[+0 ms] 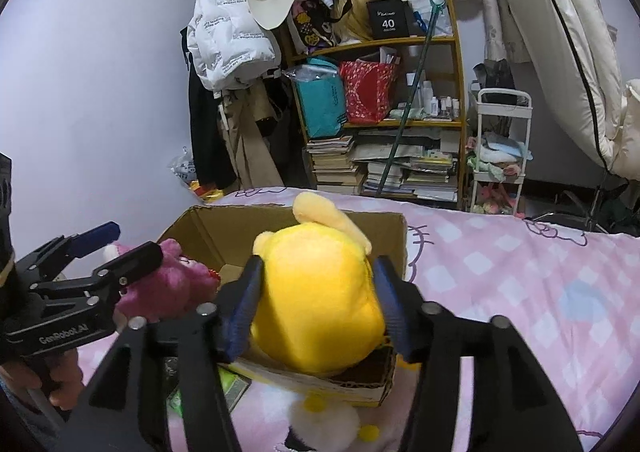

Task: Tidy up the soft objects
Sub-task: 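Open the left tool over the box while the right tool releases the duck inside, then lower the left tool to the black tissue pack while the right tool reaches the white chick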

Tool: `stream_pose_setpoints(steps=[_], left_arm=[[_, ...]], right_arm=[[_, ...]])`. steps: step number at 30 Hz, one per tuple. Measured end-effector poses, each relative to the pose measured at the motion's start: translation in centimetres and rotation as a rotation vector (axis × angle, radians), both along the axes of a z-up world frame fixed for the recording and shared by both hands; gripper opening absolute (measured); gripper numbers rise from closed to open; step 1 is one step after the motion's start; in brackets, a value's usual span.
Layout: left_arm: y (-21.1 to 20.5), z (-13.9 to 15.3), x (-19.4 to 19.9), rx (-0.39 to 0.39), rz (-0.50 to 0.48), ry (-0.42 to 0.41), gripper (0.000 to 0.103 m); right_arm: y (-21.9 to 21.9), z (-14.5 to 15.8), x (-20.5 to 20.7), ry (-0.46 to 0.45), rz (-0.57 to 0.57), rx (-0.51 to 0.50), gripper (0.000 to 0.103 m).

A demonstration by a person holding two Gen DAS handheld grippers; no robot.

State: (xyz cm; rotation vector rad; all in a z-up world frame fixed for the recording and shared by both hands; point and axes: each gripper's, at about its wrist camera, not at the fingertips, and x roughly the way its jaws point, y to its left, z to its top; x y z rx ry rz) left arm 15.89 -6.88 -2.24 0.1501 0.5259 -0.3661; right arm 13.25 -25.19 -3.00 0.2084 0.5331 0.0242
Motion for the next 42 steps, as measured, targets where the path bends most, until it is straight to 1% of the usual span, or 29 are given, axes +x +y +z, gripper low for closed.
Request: stream_pose_setpoints(steps=[1,3,6,8,10,15,16,17,18,24,26,33,38,42], left_arm=[[0.0,0.1,-0.1,-0.003,-0.004,0.001,0.084],[0.1,0.3,-0.4,-0.014,-0.013,-0.005,0.089],[0.1,0.8,-1.0,-0.03,-0.031,-0.027,0.092],[0.0,0.9,-1.3,-0.015,-0.032,-0.029,0.092],[-0.1,0.8,-1.6,0.002,-0.029,-0.029,0.092],[0.2,1.4,-3.2,-0.006,-0.05,-0.025,0.092],[0.3,1.6,-3.6,-0.005,-0.054,-0.033,0.092],[0.3,1.8,-4.1,0.001,-0.054,-0.041,0.092],[0.4,1.9,-4.5,0.01,-0.055,-0.047,0.093],[0.8,2.1,-6.9,0.055,-0.039,-0.04,0.093],[1.1,2.3,-7.7,0.066,-0.028,-0.032,0.093],[2.8,2.7,-9.3,0.078,0.016,0.014,0.093],[4.1,2.7,-9.3,0.067,0.05,0.066,0.093],[4.9,2.3,-8.6,0.087,0.087,0.122,0.093]], right_arm=[[0.0,0.0,0.1,0.003,0.003,0.003,0.061],[0.0,0.0,0.1,0.009,0.004,0.009,0.064],[0.0,0.1,-0.2,0.001,0.002,0.012,0.069],[0.1,0.3,-0.5,-0.008,0.001,0.009,0.076],[0.1,0.6,-0.8,-0.014,-0.002,0.001,0.08],[0.0,0.8,-1.5,0.005,-0.012,0.006,0.081],[0.0,0.8,-1.8,0.012,-0.01,0.011,0.085],[0.1,0.8,-2.1,0.015,-0.01,0.011,0.09],[0.2,0.8,-2.4,0.015,-0.014,0.01,0.092],[0.6,1.3,-4.2,0.021,-0.032,0.0,0.096],[0.8,1.5,-5.0,0.018,-0.039,0.004,0.101],[1.6,1.9,-6.9,0.02,-0.047,-0.006,0.101],[2.2,1.7,-7.6,0.042,-0.047,-0.015,0.102],[2.6,1.3,-8.2,0.056,-0.05,-0.025,0.102]])
